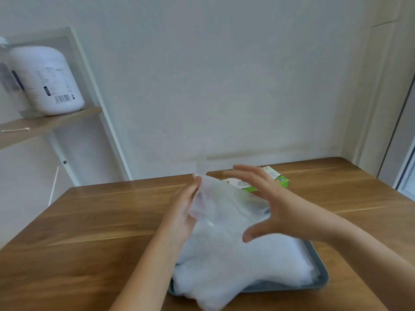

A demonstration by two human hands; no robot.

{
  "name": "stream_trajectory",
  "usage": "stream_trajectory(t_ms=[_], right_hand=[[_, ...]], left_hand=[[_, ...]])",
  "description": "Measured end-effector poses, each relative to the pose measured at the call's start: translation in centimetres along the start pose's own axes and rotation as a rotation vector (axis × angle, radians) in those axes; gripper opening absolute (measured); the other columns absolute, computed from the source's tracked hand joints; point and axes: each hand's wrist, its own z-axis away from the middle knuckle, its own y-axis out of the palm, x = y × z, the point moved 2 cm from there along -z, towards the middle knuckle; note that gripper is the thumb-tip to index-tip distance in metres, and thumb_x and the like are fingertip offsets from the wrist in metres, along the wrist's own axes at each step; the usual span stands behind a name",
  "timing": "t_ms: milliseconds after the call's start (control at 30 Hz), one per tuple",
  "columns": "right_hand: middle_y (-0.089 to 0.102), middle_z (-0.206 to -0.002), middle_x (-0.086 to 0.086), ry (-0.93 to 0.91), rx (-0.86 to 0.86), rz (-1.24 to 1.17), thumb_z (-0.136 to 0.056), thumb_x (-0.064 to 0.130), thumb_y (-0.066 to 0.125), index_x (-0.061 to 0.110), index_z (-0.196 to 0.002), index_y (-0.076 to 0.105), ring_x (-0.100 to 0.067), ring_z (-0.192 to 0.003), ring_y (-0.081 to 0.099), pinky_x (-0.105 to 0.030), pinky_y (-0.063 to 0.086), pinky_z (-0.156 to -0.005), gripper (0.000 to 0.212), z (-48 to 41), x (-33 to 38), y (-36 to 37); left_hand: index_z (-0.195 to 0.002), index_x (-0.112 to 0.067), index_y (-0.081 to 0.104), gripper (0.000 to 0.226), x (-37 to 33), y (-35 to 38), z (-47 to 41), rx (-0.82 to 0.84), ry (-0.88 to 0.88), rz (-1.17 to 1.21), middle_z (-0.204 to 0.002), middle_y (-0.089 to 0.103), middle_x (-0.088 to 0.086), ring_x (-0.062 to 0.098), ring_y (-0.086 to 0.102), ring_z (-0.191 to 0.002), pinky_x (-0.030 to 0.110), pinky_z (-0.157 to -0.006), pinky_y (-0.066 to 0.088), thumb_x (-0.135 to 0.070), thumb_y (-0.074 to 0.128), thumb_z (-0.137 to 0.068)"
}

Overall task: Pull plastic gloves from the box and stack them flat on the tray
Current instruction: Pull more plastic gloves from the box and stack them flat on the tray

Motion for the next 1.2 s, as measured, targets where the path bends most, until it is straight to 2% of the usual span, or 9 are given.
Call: stream_trajectory(t_ms=[67,200,300,500,700,833,900,1033,1200], right_hand=[[-0.002,-0.147,0.035,-0.005,0.051,0.195,-0.068,0.033,0.085,0.067,-0.133,0.017,0.016,-0.134,0.013,-0.012,0.031,-0.102,0.1,0.3,0.6,0.7],[-0.023,-0.151,0.022,-0.059,-0.045,0.662,-0.073,0.032,0.081,0.06,-0.14,0.006,-0.005,-0.142,-0.008,-0.031,0.036,-0.104,0.105,-0.3,-0.8,2.7],[-0.001,-0.157,0.006,-0.103,-0.273,0.65,-0.066,0.035,0.085,0.048,-0.144,0.02,-0.021,-0.144,0.004,-0.04,0.044,-0.098,0.101,-0.5,-2.0,4.5],[0.039,-0.145,0.002,-0.141,-0.544,0.48,-0.077,0.019,0.078,0.031,-0.128,0.055,-0.021,-0.123,0.045,-0.028,0.04,-0.092,0.058,-1.7,-2.9,4.8],[0.064,-0.113,0.003,-0.164,-0.686,0.251,-0.082,0.007,0.064,0.016,-0.091,0.073,-0.004,-0.102,0.055,-0.009,0.04,-0.083,0.015,-1.6,-0.7,3.9],[0.064,-0.091,0.016,-0.002,-0.719,0.118,-0.087,0.001,0.057,0.016,-0.09,0.063,0.002,-0.071,0.057,-0.005,0.037,-0.066,0.016,-1.6,1.9,1.7],[0.064,-0.083,0.016,0.081,-0.68,0.109,-0.086,0.006,0.057,0.017,-0.088,0.062,-0.005,-0.054,0.05,-0.011,0.036,-0.054,0.012,-1.7,2.6,0.5],[0.067,-0.078,0.011,0.144,-0.647,0.166,-0.09,0.014,0.059,0.019,-0.082,0.064,-0.004,-0.072,0.059,-0.013,0.041,-0.061,0.011,-1.6,3.7,-1.0],[0.06,-0.064,-0.002,0.156,-0.629,0.369,-0.093,0.026,0.057,0.01,-0.084,0.062,-0.023,-0.066,0.058,-0.036,0.047,-0.066,0.019,-1.9,5.2,-2.0]], left_hand=[[-0.072,-0.013,0.075,0.031,-0.1,-0.6,0.2,0.013,-0.013,0.019,-0.07,0.068,0.002,0.008,0.067,-0.06,0.017,-0.055,0.051,-0.043,0.08,-0.065],[-0.094,-0.008,0.066,0.024,-0.2,-1.0,-0.1,-0.007,-0.065,0.207,-0.081,0.067,0.004,0.013,0.067,-0.07,0.021,-0.061,0.053,-0.028,0.053,-0.096],[-0.098,-0.006,0.066,0.022,-0.2,-1.2,-0.2,-0.026,-0.08,0.329,-0.089,0.068,0.009,0.02,0.066,-0.085,0.029,-0.079,0.052,-0.024,0.059,-0.088],[-0.102,-0.007,0.066,0.023,0.0,-1.6,-0.3,0.021,-0.115,0.431,-0.097,0.066,0.008,0.023,0.064,-0.089,0.032,-0.082,0.049,-0.024,0.051,-0.096],[-0.099,-0.005,0.067,0.024,-0.5,-1.5,-0.1,0.004,-0.152,0.378,-0.085,0.068,0.006,0.016,0.067,-0.07,0.021,-0.056,0.055,-0.023,0.052,-0.095],[-0.098,-0.006,0.064,0.015,0.2,-2.5,-0.9,-0.235,-0.038,0.125,-0.091,0.062,0.005,0.012,0.06,-0.075,0.023,-0.07,0.053,-0.019,0.058,-0.094],[-0.124,-0.014,0.058,0.035,0.1,-2.9,-0.7,-0.286,0.077,-0.075,-0.118,0.059,-0.002,0.011,0.059,-0.102,0.026,-0.089,0.046,-0.033,0.06,-0.093],[-0.141,-0.03,0.042,0.072,-1.2,-2.3,0.7,-0.163,0.391,-0.272,-0.142,0.046,-0.015,-0.006,0.043,-0.127,0.024,-0.111,0.032,-0.067,0.054,-0.081],[-0.139,-0.037,0.038,0.098,-1.5,-0.7,2.3,0.043,0.615,-0.5,-0.145,0.043,-0.018,-0.008,0.035,-0.133,0.012,-0.105,0.032,-0.089,0.057,-0.057]])
